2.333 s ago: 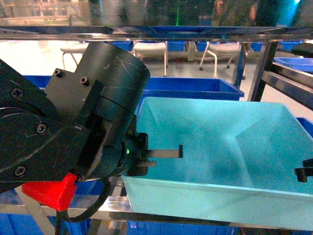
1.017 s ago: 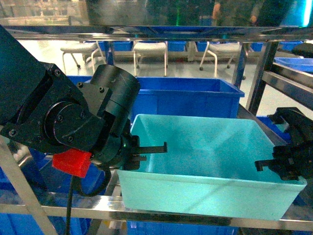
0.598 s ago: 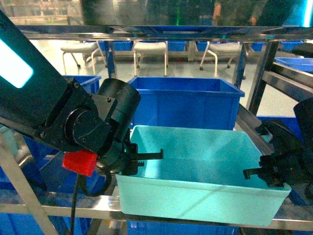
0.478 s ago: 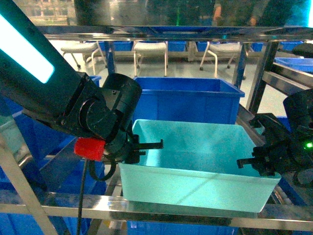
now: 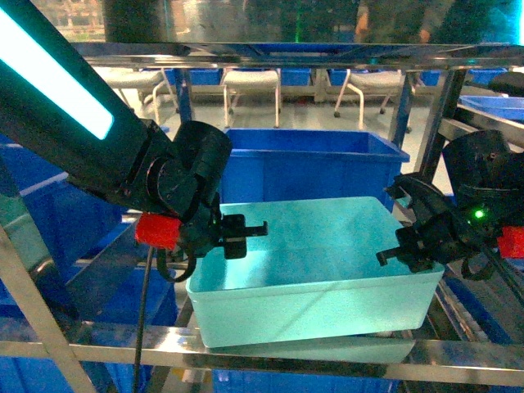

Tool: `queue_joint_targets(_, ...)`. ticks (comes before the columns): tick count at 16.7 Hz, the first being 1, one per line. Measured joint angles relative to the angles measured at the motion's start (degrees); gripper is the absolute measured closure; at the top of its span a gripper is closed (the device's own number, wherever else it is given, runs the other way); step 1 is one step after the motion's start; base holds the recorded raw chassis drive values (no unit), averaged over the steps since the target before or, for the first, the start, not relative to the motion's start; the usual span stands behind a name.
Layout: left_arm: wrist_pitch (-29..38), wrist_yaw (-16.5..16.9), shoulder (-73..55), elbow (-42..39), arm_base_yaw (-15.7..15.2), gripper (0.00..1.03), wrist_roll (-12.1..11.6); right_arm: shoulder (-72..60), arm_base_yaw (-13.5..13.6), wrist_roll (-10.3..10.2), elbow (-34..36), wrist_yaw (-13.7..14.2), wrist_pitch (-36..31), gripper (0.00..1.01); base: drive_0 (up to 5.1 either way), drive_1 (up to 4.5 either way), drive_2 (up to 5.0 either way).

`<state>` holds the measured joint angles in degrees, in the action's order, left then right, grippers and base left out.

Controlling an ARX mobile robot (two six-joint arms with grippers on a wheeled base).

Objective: Organize blue bins on left shelf correctly

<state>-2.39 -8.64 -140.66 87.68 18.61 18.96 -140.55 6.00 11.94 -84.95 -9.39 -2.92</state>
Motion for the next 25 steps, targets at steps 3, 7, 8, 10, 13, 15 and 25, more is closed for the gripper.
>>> queue_joint_targets(3,0.0,0.1,0.0,0.1,0.1,0.46,0.0,0.0,0.2,0.4,0.0,-0.2,0.0,0.8,0.0,0.0,0.0)
queue_joint_targets(7,0.1,0.4,0.0,0.1,0.1,0.37,0.0,0.0,0.4,0.9,0.0,-0.4,0.0,0.7,0.0,0.0,0.0)
queue_joint_targets(8,0.1,0.6,0.0,0.2,0.2,0.28,-0.1,0.0,0.4,1.1,0.0,-0.8,-0.2,0.61,0.0,0.0,0.0)
queue_joint_targets(10,0.2,0.8,0.0,0.3,0.4,0.08,-0.2,0.0,0.7,1.4,-0.1,-1.0,-0.3,0.41,0.0,0.0,0.0)
queue_joint_targets(13,0.2,0.8,0.0,0.3,0.6,0.05,-0.6,0.0,0.7,2.2,0.1,-0.7,-2.5,0.1,0.0,0.0,0.0)
queue_joint_targets(15,3.8,0.4,0.0,-0.2,0.6,0.05,-0.6,0.0,0.7,3.2,0.7,0.1,-8.8,0.03,0.0,0.0,0.0)
queue_joint_targets(25,25.9,-1.3,10.9,-19.1,1.9,0.05,8.2,6.7,2.0,4.3,17.4,-3.5,-33.2,0.03,0.0,0.0,0.0)
